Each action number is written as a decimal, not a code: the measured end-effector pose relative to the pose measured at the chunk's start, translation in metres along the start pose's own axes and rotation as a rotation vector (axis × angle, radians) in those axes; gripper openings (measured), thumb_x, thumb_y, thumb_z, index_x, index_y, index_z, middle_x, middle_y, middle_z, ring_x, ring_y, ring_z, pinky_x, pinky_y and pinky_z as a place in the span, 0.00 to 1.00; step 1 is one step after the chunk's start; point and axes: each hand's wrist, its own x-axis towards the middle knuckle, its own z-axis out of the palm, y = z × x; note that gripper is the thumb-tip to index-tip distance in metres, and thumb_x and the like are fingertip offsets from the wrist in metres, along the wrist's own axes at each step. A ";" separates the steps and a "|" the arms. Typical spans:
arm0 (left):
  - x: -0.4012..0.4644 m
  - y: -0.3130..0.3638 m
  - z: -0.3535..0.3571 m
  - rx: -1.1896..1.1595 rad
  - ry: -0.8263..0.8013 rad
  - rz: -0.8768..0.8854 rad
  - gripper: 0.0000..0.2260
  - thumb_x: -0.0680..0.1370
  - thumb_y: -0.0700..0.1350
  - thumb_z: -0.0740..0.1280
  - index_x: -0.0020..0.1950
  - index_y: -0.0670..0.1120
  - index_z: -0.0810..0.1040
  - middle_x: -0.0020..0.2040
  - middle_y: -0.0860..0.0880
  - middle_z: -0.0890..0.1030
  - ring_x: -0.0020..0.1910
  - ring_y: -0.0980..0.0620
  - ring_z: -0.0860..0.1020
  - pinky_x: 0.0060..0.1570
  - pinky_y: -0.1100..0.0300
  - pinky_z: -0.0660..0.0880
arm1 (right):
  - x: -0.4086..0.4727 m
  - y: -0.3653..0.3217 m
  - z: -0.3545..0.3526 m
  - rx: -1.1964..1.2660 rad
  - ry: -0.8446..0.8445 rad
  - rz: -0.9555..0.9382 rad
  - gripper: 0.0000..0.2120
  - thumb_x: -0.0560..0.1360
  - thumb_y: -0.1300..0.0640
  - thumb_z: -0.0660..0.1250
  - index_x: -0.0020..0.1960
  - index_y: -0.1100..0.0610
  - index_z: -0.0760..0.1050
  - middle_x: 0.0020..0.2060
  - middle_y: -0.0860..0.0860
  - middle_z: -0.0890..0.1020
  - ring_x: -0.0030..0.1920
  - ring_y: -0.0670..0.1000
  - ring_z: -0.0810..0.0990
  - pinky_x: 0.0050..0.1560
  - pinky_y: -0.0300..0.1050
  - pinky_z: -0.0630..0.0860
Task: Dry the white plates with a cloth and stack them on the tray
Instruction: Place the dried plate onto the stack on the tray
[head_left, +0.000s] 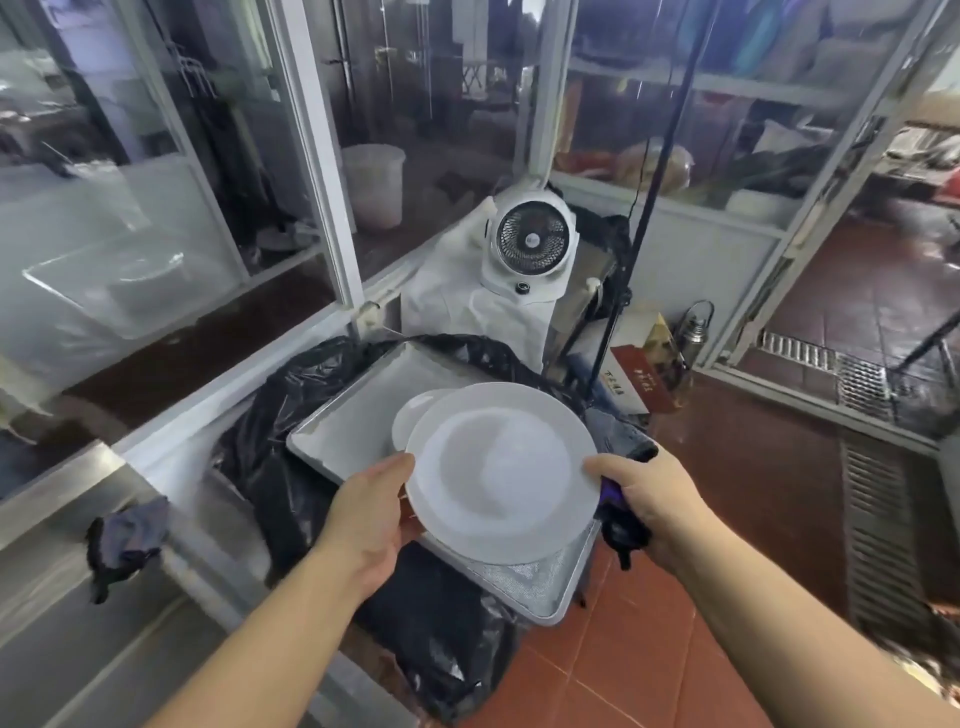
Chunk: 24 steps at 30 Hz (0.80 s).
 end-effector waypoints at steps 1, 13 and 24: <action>0.008 0.002 0.002 -0.003 0.002 -0.001 0.12 0.84 0.44 0.64 0.54 0.48 0.88 0.53 0.45 0.88 0.46 0.48 0.87 0.44 0.51 0.84 | 0.008 -0.002 -0.001 -0.008 0.003 0.007 0.16 0.67 0.66 0.76 0.52 0.69 0.75 0.37 0.65 0.79 0.34 0.60 0.78 0.35 0.56 0.73; 0.106 -0.005 0.026 -0.156 0.181 -0.121 0.10 0.83 0.38 0.67 0.62 0.41 0.83 0.54 0.40 0.87 0.50 0.43 0.85 0.43 0.50 0.83 | 0.159 -0.019 0.021 -0.280 -0.070 -0.061 0.16 0.66 0.60 0.77 0.52 0.48 0.82 0.41 0.54 0.88 0.42 0.62 0.88 0.45 0.60 0.86; 0.153 -0.022 0.064 -0.265 0.515 -0.089 0.11 0.82 0.37 0.67 0.63 0.42 0.81 0.54 0.41 0.88 0.52 0.44 0.87 0.46 0.52 0.84 | 0.282 -0.024 0.069 -0.430 -0.317 -0.168 0.23 0.72 0.64 0.74 0.61 0.43 0.75 0.28 0.34 0.81 0.25 0.37 0.79 0.19 0.30 0.68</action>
